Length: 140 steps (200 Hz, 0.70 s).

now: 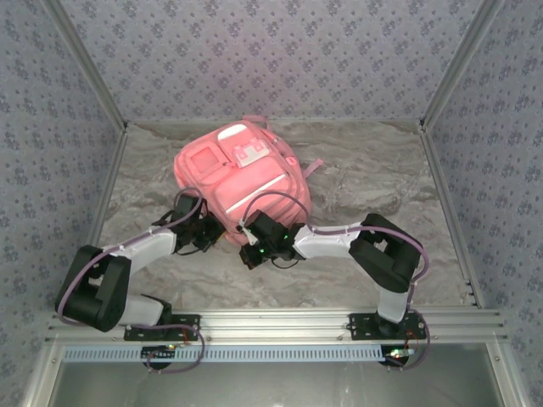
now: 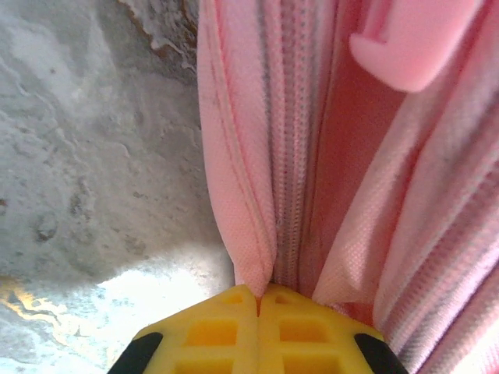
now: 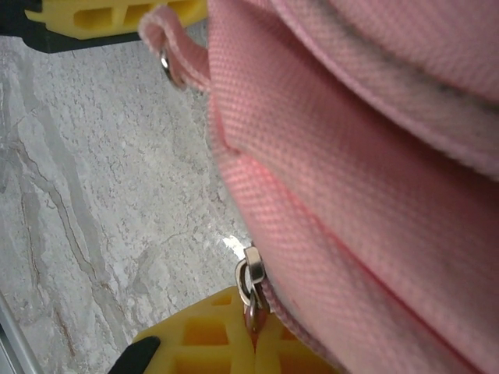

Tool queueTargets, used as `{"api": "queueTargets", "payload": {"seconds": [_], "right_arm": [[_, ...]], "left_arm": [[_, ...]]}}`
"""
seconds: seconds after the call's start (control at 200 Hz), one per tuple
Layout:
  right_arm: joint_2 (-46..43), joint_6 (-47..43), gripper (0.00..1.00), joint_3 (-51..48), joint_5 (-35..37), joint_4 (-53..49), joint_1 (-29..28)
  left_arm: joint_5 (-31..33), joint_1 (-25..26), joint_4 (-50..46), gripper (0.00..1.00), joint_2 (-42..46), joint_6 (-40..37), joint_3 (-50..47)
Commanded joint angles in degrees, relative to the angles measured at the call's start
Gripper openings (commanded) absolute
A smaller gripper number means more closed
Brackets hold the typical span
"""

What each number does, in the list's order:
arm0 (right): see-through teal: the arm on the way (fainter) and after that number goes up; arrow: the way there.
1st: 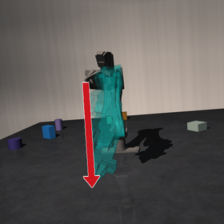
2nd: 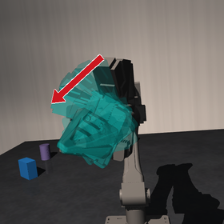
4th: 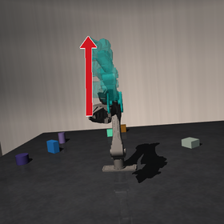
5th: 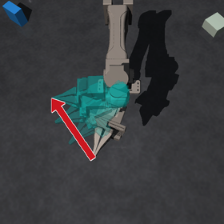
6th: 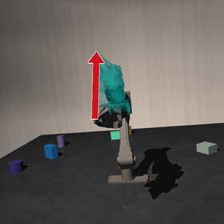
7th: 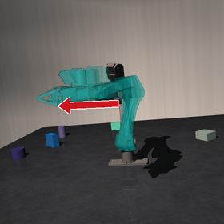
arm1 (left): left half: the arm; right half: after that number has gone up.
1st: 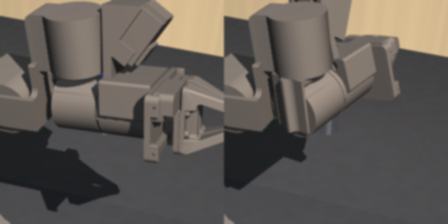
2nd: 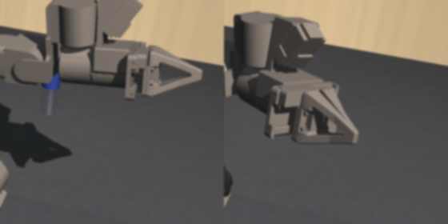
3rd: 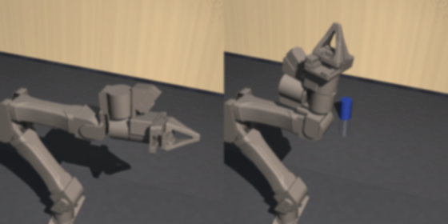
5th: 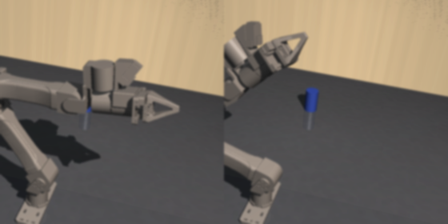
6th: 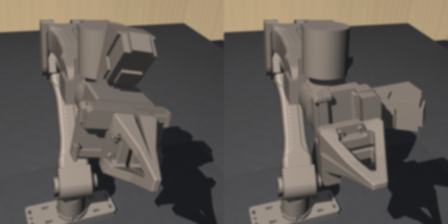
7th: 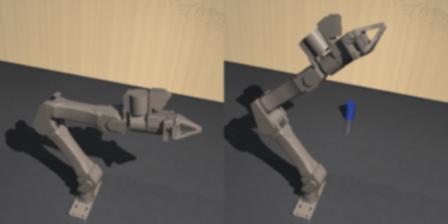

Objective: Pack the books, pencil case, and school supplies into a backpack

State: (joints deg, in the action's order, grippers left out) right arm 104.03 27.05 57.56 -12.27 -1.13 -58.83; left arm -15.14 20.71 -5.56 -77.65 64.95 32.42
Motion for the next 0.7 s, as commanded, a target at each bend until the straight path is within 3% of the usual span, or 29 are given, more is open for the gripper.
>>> {"api": "queueTargets", "payload": {"seconds": [0.0, 0.385, 0.695], "right_arm": [[-1.89, 0.46, 0.0, -1.68, 0.14, -3.91, 0.68], [-8.33, -3.82, 0.0, -6.67, 1.54, -8.03, 3.57], [-6.38, -9.57, 0.0, -0.31, 3.29, -9.94, 0.48]], "left_arm": [[6.51, -1.66, -1.17, 0.0, -0.51, -2.15, 2.03], [4.9, -5.84, -2.56, 0.0, -0.8, -3.57, 2.41], [7.12, -7.32, -10.46, 0.05, -0.23, -5.41, 9.91]]}}
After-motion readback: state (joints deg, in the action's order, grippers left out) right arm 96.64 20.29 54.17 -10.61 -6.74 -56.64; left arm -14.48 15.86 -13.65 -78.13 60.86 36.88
